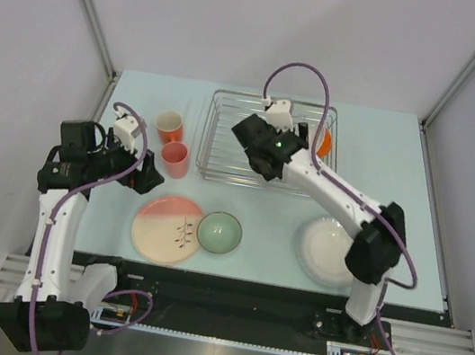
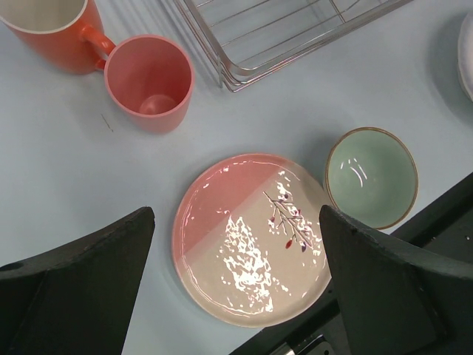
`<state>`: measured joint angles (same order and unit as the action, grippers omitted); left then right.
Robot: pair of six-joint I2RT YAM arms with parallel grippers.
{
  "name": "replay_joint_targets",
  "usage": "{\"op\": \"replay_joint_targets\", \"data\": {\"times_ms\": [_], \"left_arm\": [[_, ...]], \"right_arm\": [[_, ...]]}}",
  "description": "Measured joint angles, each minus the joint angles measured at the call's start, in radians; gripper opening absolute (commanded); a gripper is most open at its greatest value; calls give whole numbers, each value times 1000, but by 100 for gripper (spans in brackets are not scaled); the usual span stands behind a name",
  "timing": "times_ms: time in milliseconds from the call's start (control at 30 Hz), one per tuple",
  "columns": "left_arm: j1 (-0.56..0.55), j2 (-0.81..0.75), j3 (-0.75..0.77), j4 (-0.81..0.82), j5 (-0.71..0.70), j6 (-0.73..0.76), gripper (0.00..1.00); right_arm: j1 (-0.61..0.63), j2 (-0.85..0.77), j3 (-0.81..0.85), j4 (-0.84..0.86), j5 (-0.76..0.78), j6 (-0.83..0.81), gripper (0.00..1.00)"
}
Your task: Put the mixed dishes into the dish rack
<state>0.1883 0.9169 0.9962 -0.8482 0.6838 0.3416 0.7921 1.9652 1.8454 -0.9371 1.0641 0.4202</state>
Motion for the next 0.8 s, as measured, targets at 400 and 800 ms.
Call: {"op": "replay_joint_targets", "data": {"times_ms": [400, 800], "left_arm": [[0, -8, -2, 0, 0, 0, 100], [0, -34, -3, 0, 0, 0, 100]], "right_arm": [[276, -346, -545, 37, -564, 177, 77], [291, -343, -586, 206, -815, 190, 75]]}}
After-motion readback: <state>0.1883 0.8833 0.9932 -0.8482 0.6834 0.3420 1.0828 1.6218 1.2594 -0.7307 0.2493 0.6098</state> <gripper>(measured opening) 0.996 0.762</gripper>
